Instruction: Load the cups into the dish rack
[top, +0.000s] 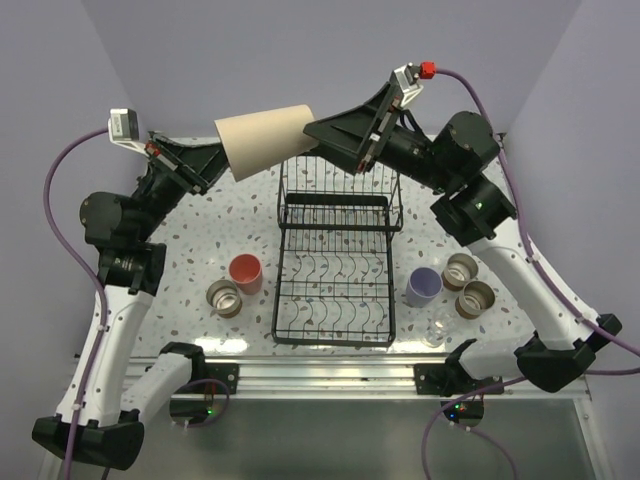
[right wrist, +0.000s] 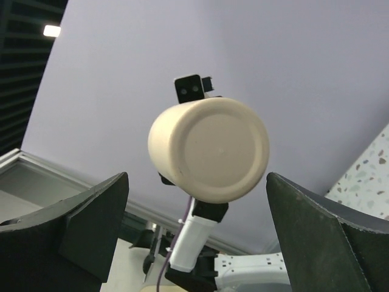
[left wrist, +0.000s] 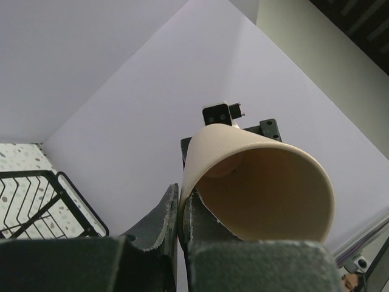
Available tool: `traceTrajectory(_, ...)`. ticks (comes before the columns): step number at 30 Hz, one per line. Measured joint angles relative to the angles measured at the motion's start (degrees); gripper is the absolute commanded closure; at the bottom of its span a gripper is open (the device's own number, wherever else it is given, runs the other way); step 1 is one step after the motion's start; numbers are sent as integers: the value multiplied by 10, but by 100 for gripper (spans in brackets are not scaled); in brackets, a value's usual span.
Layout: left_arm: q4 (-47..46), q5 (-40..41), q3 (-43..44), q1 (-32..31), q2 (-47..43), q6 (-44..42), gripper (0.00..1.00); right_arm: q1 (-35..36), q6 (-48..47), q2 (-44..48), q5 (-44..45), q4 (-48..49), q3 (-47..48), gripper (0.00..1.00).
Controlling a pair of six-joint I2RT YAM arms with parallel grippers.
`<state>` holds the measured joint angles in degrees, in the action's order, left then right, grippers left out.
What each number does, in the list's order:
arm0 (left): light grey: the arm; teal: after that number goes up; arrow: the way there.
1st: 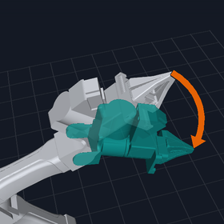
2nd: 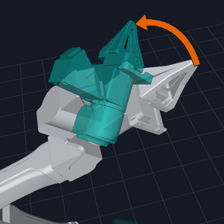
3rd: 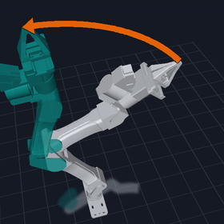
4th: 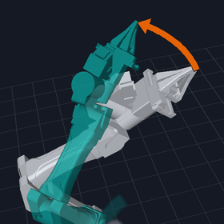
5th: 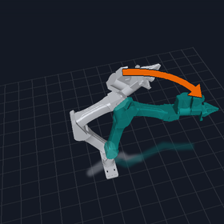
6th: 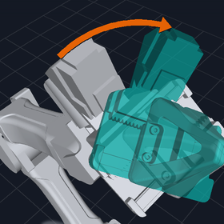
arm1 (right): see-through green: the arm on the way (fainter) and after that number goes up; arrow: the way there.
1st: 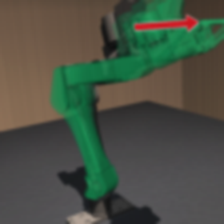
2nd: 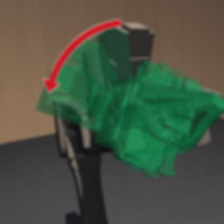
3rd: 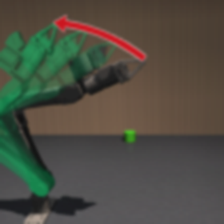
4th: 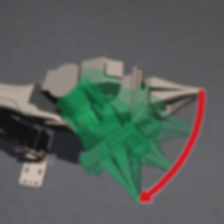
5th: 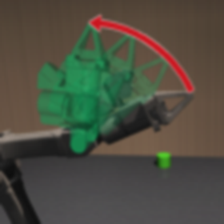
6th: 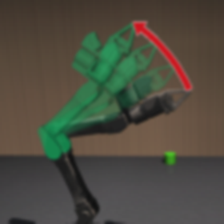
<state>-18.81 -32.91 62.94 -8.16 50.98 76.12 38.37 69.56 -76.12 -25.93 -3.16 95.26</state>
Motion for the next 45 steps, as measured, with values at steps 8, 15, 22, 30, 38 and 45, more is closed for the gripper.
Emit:
traceTrajectory(8, -37, 3, -29, -1, 0, 16, 100, 33, 27, -19, 28, 33, 0, 3)
traceTrajectory(15, -42, 3, -45, -8, 3, 19, 100, 70, 29, -55, 50, 37, 6, 10)
traceTrajectory(22, -33, 18, -52, -9, -16, 16, 100, 81, 40, -60, 63, 54, 6, 5)
traceTrajectory(30, -32, 36, -75, -9, -48, 12, 100, 82, 70, -60, 91, 107, -11, 7)
traceTrajectory(38, -31, 52, -75, -10, -47, 12, 100, 82, 70, -75, 99, 112, -3, 47)
traceTrajectory(45, -24, 50, -75, -10, -42, -3, 59, 86, 44, -76, 99, 87, 12, 80)
